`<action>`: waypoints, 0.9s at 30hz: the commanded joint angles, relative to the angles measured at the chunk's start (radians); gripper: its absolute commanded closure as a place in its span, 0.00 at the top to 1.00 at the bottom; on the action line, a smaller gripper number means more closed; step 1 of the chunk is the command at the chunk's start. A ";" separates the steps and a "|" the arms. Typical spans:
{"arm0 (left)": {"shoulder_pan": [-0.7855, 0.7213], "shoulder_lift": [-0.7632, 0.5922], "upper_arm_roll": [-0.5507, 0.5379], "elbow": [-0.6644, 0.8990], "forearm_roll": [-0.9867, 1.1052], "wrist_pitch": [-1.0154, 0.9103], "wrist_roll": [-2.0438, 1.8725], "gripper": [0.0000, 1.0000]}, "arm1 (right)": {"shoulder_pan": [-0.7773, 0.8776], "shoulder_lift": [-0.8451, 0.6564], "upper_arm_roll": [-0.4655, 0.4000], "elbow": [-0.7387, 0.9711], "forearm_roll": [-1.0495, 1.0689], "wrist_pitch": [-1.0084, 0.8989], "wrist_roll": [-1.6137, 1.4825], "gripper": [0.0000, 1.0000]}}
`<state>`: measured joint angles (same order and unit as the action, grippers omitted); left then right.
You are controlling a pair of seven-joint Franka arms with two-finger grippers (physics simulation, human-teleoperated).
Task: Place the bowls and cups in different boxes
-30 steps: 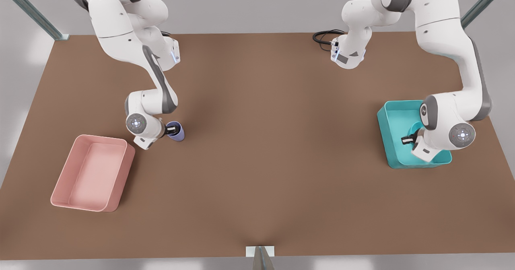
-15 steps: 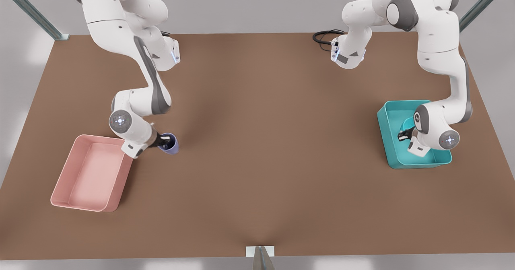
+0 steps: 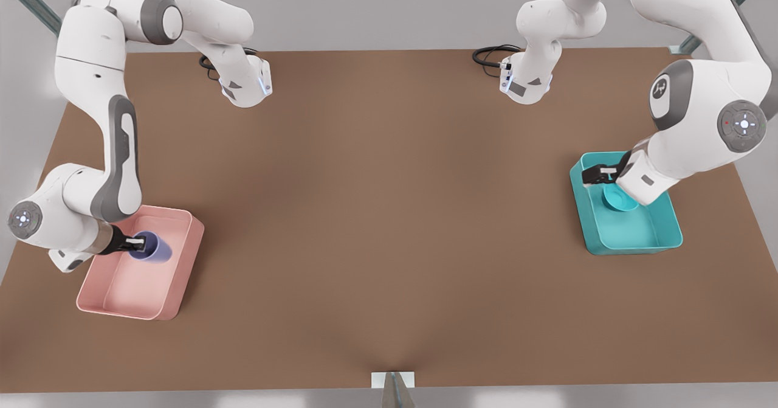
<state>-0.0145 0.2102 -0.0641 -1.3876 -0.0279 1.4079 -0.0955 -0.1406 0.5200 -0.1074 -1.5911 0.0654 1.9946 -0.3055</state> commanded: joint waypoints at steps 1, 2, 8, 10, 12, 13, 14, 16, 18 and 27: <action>-0.001 0.000 -0.017 0.001 -0.007 -0.110 0.072 1.00 | -0.013 0.044 -0.003 0.008 -0.001 -0.023 -0.254 0.21; -0.001 0.003 -0.017 0.001 -0.007 -0.104 0.072 1.00 | -0.020 0.061 -0.006 0.011 -0.001 -0.019 -0.256 0.21; 0.001 0.002 -0.031 -0.002 -0.009 -0.113 0.068 1.00 | -0.027 0.176 -0.006 0.108 -0.003 -0.011 -0.257 0.21; 0.002 0.003 -0.033 -0.005 -0.009 -0.110 0.068 1.00 | -0.025 0.196 -0.006 0.129 -0.004 0.001 -0.257 0.21; 0.004 0.003 -0.033 -0.002 -0.009 -0.106 0.066 1.00 | -0.025 0.207 -0.006 0.131 -0.004 0.007 -0.256 0.21; 0.004 0.003 -0.033 -0.002 -0.009 -0.107 0.066 1.00 | -0.025 0.213 -0.005 0.129 -0.004 0.015 -0.256 0.21; 0.004 0.000 -0.034 -0.002 -0.009 -0.113 0.066 1.00 | -0.024 0.216 -0.005 0.129 -0.007 0.021 -0.256 0.21; 0.002 0.000 -0.036 -0.002 -0.009 -0.115 0.066 1.00 | -0.024 0.218 -0.003 0.120 -0.001 0.021 -0.254 0.59; 0.002 0.000 -0.034 -0.002 -0.009 -0.115 0.063 1.00 | -0.024 0.226 -0.003 0.120 0.001 0.020 -0.256 1.00; 0.004 0.002 -0.063 0.010 -0.078 -0.129 0.053 1.00 | -0.014 0.170 0.005 0.120 0.001 -0.077 -0.254 1.00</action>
<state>-0.0086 0.2131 -0.1151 -1.3798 -0.0735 1.2874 -0.0452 -0.1558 0.7006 -0.1034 -1.4701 0.0507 1.9833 -0.4779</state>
